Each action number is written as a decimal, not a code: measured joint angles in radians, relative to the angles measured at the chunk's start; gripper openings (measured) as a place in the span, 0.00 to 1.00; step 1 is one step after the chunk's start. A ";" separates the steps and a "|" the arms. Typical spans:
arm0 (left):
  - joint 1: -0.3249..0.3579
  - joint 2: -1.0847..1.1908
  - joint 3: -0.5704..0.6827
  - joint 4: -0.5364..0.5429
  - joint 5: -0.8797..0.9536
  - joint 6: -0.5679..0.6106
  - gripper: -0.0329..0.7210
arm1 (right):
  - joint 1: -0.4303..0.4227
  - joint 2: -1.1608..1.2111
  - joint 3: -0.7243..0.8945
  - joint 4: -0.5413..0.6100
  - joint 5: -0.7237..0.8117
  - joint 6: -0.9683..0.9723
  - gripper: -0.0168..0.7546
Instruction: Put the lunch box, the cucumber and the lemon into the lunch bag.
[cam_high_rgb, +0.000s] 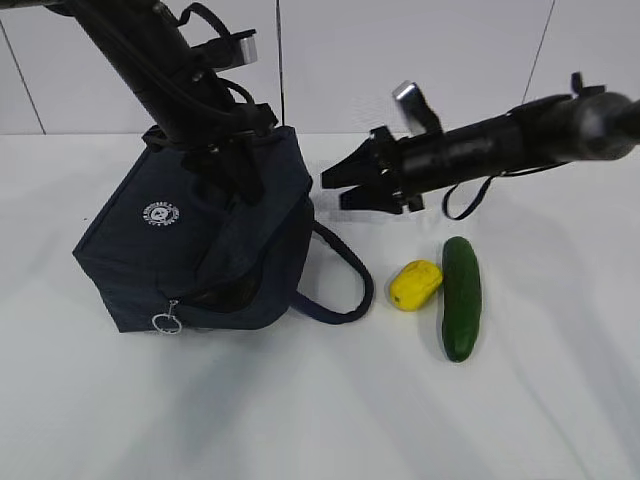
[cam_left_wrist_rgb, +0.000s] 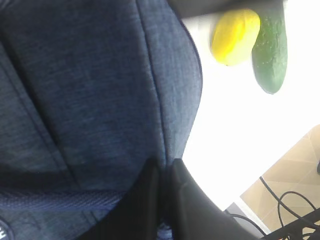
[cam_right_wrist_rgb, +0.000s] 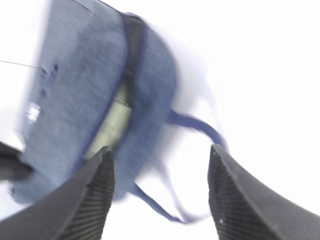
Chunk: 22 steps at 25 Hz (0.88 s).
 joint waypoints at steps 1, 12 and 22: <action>0.000 0.000 0.000 0.000 0.000 0.000 0.05 | -0.022 -0.020 -0.011 -0.048 0.000 0.034 0.60; 0.000 0.001 0.000 0.000 0.000 0.014 0.05 | -0.057 -0.280 -0.123 -0.727 0.047 0.542 0.60; 0.000 0.001 0.000 0.000 0.000 0.036 0.05 | 0.070 -0.288 -0.067 -1.142 0.054 0.847 0.60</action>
